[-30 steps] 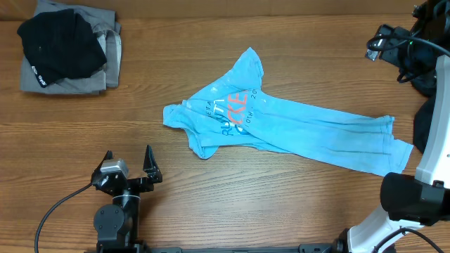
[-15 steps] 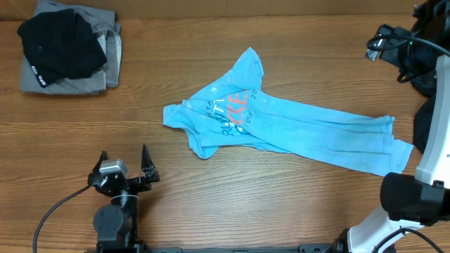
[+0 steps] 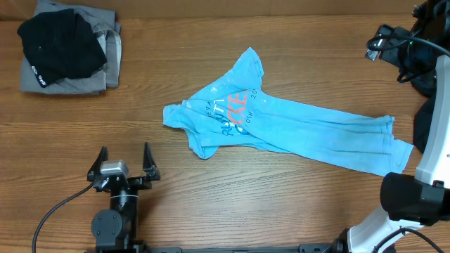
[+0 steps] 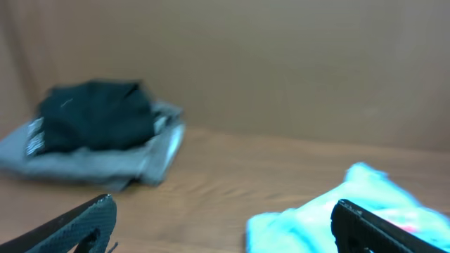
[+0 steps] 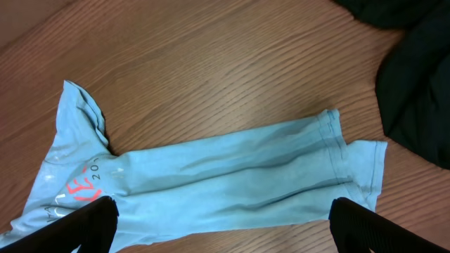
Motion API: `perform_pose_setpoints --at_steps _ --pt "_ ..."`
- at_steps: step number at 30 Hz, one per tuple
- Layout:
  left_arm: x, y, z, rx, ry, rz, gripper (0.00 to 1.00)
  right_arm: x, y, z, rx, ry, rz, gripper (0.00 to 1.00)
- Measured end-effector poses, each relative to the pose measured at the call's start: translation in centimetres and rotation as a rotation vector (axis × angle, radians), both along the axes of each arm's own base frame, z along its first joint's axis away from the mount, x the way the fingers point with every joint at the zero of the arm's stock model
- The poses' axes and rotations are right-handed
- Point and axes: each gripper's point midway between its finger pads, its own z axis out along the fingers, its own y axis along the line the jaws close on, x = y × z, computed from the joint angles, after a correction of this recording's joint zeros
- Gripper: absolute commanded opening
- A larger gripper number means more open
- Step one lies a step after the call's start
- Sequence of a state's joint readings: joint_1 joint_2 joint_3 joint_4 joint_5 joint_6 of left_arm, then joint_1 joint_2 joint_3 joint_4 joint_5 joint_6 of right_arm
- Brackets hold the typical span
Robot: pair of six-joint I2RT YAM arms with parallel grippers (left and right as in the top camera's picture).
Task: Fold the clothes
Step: 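Raise the right gripper back to the upper right corner, then reach the left gripper to the blue T-shirt's left sleeve and grasp it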
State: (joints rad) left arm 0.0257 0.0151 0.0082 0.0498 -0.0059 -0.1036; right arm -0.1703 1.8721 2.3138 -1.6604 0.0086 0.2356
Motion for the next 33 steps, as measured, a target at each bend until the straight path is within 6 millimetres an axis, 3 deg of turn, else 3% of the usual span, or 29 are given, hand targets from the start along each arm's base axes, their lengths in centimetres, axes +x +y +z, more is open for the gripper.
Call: perform_pose_setpoints --at_steps 7,14,19,24,28,33 --pt "-1.1 -3.1 5.7 0.030 -0.235 -0.181 1.00 0.0 0.0 0.0 -0.003 0.000 -0.001 1.00" --pt "-0.9 -4.9 7.2 0.024 -0.187 -0.287 1.00 0.0 -0.1 0.0 -0.005 0.000 -0.002 1.00" --pt "1.8 -6.2 9.0 -0.002 -0.021 -0.374 1.00 0.0 -0.1 0.0 -0.006 0.001 -0.002 1.00" --pt "5.6 -10.3 10.4 -0.032 0.136 -0.650 1.00 0.0 -0.1 0.0 -0.006 0.001 -0.002 1.00" --pt "7.4 -13.2 9.5 -0.081 0.226 -0.889 1.00 0.0 -0.1 0.0 -0.006 0.002 -0.003 1.00" --pt "8.9 -14.8 5.4 -0.244 0.456 -1.010 1.00 0.0 -0.1 0.0 -0.006 0.001 -0.003 1.00"
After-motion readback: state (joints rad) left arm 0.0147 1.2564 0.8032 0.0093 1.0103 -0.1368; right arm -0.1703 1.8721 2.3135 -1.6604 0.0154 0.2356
